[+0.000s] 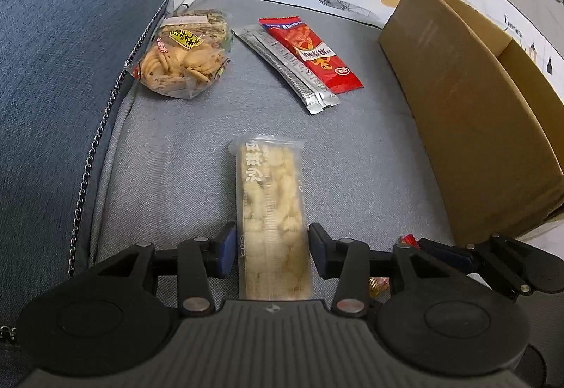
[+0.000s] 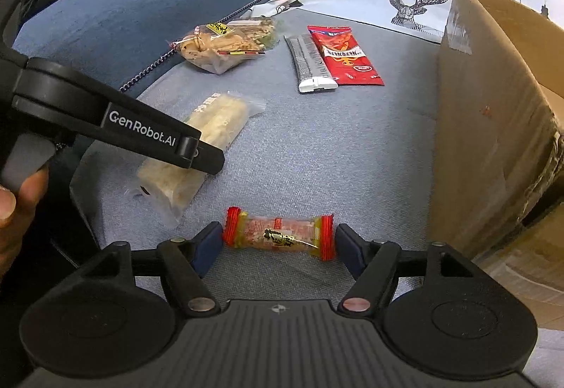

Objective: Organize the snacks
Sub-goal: 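Lift both held snacks and carry them over the cardboard box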

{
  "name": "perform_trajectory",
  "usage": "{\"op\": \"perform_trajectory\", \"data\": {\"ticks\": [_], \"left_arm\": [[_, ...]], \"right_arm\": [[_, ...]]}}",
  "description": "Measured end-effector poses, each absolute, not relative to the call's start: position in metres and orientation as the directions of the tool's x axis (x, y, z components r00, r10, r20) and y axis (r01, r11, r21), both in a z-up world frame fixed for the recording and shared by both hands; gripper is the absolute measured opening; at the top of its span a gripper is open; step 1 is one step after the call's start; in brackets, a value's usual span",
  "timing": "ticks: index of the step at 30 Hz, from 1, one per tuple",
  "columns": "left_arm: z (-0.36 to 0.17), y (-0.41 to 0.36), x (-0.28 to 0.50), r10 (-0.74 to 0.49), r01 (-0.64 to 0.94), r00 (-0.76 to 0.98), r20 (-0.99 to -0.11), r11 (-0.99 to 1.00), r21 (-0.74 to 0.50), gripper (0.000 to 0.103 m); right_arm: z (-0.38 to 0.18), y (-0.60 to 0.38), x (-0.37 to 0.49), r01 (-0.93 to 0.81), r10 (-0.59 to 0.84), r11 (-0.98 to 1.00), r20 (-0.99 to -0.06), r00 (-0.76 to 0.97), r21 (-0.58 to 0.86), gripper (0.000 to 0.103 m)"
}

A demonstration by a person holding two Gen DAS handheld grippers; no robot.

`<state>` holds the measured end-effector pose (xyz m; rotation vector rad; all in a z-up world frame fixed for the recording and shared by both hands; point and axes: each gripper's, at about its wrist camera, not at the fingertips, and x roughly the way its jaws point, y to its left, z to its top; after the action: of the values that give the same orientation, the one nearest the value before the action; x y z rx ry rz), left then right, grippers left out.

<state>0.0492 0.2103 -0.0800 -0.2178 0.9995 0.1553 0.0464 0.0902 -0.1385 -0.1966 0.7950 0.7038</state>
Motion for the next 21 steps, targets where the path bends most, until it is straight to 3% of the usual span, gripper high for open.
{"op": "perform_trajectory", "data": {"ticks": [8,21], "left_arm": [[-0.0822,0.2109,0.0504,0.028,-0.228,0.526,-0.850,0.968,-0.109,0.048],[-0.0779,0.2074,0.0473,0.035,-0.209,0.558,-0.829,0.973,-0.100,0.040]], "right_arm": [[-0.1377,0.0901,0.0445,-0.651,0.497,0.757,-0.702,0.510,0.063,0.058],[-0.1319,0.0859,0.0375,-0.657,0.500,0.753,-0.667,0.552,0.020,0.055]]}}
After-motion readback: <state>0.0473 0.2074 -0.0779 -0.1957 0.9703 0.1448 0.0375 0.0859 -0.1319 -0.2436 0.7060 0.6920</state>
